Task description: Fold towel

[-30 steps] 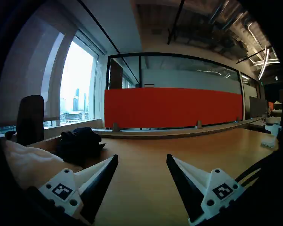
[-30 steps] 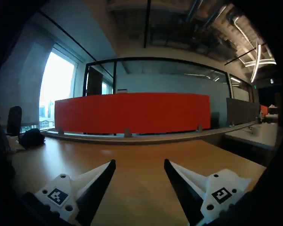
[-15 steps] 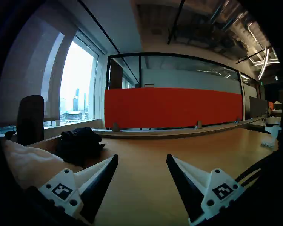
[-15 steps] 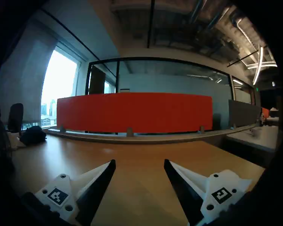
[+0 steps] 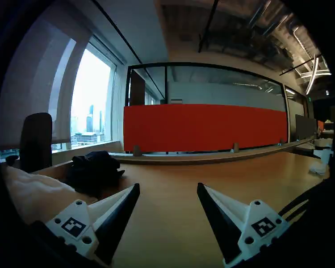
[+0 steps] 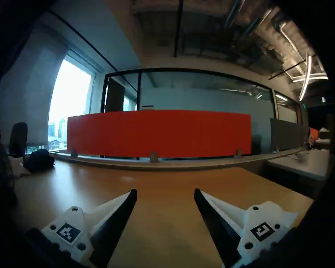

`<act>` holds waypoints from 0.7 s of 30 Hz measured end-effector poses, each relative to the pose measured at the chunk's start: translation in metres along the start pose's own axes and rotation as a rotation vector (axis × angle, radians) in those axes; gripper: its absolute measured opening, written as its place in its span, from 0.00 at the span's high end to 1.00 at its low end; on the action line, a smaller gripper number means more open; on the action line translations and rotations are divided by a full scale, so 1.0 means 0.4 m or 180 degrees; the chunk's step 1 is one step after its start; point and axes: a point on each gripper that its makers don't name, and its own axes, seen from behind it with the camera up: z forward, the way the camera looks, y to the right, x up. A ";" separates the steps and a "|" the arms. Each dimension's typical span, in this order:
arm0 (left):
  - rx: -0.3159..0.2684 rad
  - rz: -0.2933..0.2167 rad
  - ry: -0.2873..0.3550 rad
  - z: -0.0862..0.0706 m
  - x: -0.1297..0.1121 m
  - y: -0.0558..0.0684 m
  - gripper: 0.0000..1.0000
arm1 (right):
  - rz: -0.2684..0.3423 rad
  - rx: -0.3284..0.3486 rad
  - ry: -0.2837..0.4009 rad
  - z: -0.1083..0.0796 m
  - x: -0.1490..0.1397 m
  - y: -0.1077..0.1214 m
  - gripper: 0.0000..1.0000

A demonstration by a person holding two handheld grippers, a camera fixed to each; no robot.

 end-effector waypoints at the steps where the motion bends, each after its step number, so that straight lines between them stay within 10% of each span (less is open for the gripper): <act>1: 0.0000 0.0000 0.0000 0.000 0.000 0.000 0.05 | 0.0003 0.0001 -0.0003 0.001 -0.001 0.001 0.01; 21: 0.0000 0.0000 -0.0002 -0.001 0.007 -0.001 0.05 | 0.0003 0.0003 -0.0007 0.001 -0.004 0.003 0.01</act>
